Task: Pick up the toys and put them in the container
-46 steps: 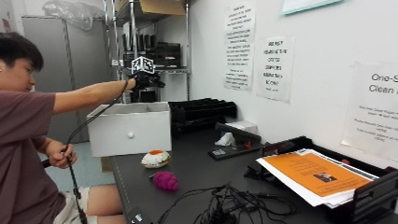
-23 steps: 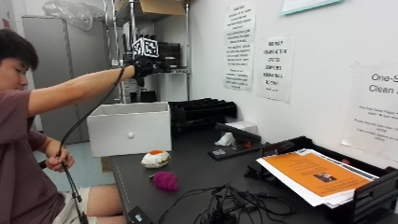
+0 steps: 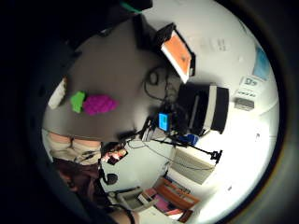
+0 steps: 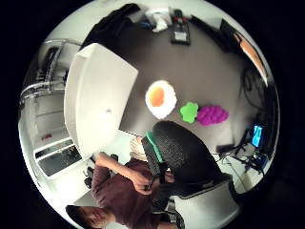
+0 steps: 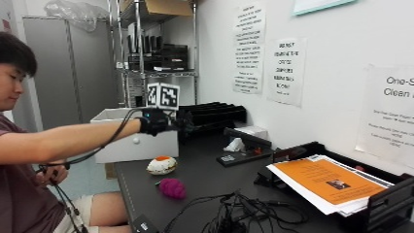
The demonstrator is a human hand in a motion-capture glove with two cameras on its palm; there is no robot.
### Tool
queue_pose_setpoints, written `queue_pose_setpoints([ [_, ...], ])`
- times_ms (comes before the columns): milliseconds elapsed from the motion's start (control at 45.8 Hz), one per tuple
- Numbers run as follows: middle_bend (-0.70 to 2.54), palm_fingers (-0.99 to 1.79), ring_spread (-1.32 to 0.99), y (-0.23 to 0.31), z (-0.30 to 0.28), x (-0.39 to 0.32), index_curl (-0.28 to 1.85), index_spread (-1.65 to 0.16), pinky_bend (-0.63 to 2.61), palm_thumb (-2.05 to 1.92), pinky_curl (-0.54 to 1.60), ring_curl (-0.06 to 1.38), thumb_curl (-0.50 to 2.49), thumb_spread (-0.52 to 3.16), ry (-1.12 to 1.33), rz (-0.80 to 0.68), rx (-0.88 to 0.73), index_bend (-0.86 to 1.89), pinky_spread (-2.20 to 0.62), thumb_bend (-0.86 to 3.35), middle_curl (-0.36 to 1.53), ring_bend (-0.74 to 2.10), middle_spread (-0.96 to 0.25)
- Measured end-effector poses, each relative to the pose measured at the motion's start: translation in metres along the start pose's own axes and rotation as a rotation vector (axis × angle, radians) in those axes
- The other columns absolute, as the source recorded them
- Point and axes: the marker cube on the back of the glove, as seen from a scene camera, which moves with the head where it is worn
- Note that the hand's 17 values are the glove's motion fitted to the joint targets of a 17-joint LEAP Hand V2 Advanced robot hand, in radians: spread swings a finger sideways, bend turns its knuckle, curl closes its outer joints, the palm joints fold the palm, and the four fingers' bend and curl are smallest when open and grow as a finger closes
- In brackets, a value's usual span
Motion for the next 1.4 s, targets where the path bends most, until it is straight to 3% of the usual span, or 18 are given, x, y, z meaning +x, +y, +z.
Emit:
queue_pose_setpoints([
  [218,0.13,-0.27,0.01,-0.010,0.144,0.013,0.11,-0.22,0.76,-0.05,0.35,0.31,0.28,1.23,-0.203,0.019,-0.111,0.06,0.04,-0.04,0.23,0.30,0.01],
  [306,0.12,-0.25,0.01,-0.016,0.188,0.006,0.11,-0.24,0.77,-0.06,0.35,0.31,0.27,1.22,-0.165,0.034,-0.130,0.08,0.04,-0.05,0.22,0.30,0.01],
  [415,0.11,-0.10,0.01,-0.020,0.208,0.001,0.15,-0.26,0.78,-0.08,0.35,0.32,0.26,1.19,-0.025,0.042,0.092,0.18,0.05,-0.06,0.21,0.30,-0.02],
  [524,0.35,0.60,-0.10,-0.019,0.214,0.003,0.18,-0.27,0.67,-0.07,0.28,0.32,0.25,1.17,-0.027,0.029,0.296,0.33,0.01,-0.06,0.27,0.50,-0.11],
  [546,0.35,0.61,-0.11,-0.020,0.215,0.002,0.17,-0.27,0.65,-0.07,0.27,0.31,0.25,1.17,-0.030,0.029,0.327,0.32,0.00,-0.06,0.26,0.51,-0.12],
  [568,0.00,0.49,-0.13,-0.020,0.215,0.001,0.22,-0.26,0.72,-0.06,0.30,0.35,0.25,1.17,-0.033,0.030,0.356,0.44,-0.01,-0.05,0.17,0.62,-0.12],
  [589,0.47,0.72,-0.15,-0.021,0.215,0.000,0.22,-0.25,0.61,-0.06,0.28,0.36,0.25,1.18,-0.034,0.030,0.383,0.38,-0.02,-0.05,0.31,0.59,-0.15],
  [611,0.52,0.76,-0.17,-0.021,0.214,-0.001,0.22,-0.25,0.59,-0.05,0.27,0.36,0.25,1.19,-0.032,0.030,0.408,0.38,-0.03,-0.04,0.31,0.59,-0.16],
  [677,0.48,0.89,-0.22,-0.026,0.210,-0.006,0.27,-0.24,0.56,-0.02,0.27,0.41,0.25,1.23,0.004,0.037,0.469,0.49,-0.08,-0.02,0.31,0.72,-0.18],
  [699,0.64,1.05,-0.23,-0.028,0.209,-0.008,0.28,-0.24,0.52,0.02,0.26,0.42,0.26,1.26,0.018,0.038,0.480,0.51,-0.11,0.00,0.37,0.74,-0.20],
  [720,0.66,1.07,-0.25,-0.029,0.208,-0.010,0.27,-0.23,0.51,0.03,0.25,0.41,0.26,1.27,0.031,0.037,0.485,0.51,-0.12,0.01,0.37,0.75,-0.20],
  [742,0.48,0.95,-0.26,-0.030,0.207,-0.011,0.30,-0.23,0.54,0.02,0.27,0.43,0.26,1.28,0.041,0.034,0.483,0.56,-0.13,0.00,0.32,0.80,-0.21],
  [764,0.70,1.23,-0.26,-0.030,0.205,-0.012,0.31,-0.23,0.56,0.20,0.29,0.47,0.32,1.30,0.048,0.032,0.474,0.52,-0.16,0.10,0.41,0.86,-0.21],
  [786,0.73,1.29,-0.27,-0.031,0.202,-0.013,0.32,-0.23,0.59,0.28,0.29,0.47,0.34,1.29,0.055,0.029,0.456,0.54,-0.17,0.14,0.41,0.89,-0.21],
  [939,0.96,1.34,-0.29,-0.028,0.183,-0.008,0.42,-0.22,0.65,0.42,0.34,0.55,0.45,1.12,0.016,0.021,0.118,0.71,-0.24,0.17,0.52,1.04,-0.21],
  [1048,1.08,1.31,-0.30,-0.029,0.153,-0.011,0.49,-0.21,0.71,0.44,0.37,0.57,0.50,1.02,-0.094,0.038,0.013,0.86,-0.26,0.15,0.57,1.10,-0.20],
  [1157,1.15,1.26,-0.30,-0.029,0.095,-0.020,0.55,-0.20,0.76,0.46,0.40,0.59,0.56,0.94,-0.144,0.025,0.029,0.95,-0.28,0.14,0.61,1.16,-0.19],
  [1397,1.23,1.18,-0.30,-0.021,-0.071,-0.061,0.64,-0.18,0.84,0.48,0.44,0.60,0.66,0.82,-0.065,-0.040,0.218,1.04,-0.30,0.11,0.66,1.24,-0.17],
])
